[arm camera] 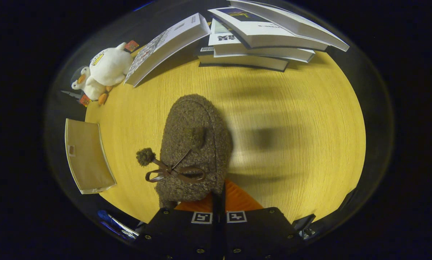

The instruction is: Open the storage box then place both shoes into the box .Put the left shoe in first, then the right shoe, with the right side of both shoes facing outward in a uniform manner.

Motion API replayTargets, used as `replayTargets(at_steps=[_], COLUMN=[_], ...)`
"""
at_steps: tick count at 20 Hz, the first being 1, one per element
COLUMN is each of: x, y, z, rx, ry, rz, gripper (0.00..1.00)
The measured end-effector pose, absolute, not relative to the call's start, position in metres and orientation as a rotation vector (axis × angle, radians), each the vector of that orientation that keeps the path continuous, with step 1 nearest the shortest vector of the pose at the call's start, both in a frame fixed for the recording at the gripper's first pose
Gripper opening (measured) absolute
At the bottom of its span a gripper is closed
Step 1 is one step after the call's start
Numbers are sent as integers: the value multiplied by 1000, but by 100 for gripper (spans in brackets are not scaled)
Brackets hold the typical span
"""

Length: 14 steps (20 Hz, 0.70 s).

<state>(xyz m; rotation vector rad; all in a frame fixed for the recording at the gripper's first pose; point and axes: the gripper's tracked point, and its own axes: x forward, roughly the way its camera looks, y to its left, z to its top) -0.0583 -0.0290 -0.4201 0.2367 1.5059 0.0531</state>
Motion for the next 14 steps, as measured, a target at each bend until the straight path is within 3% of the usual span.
replayTargets(at_steps=[14], x=[-42], y=[141], z=[-263], rx=[2], ry=[1363], rz=[454], gripper=[0])
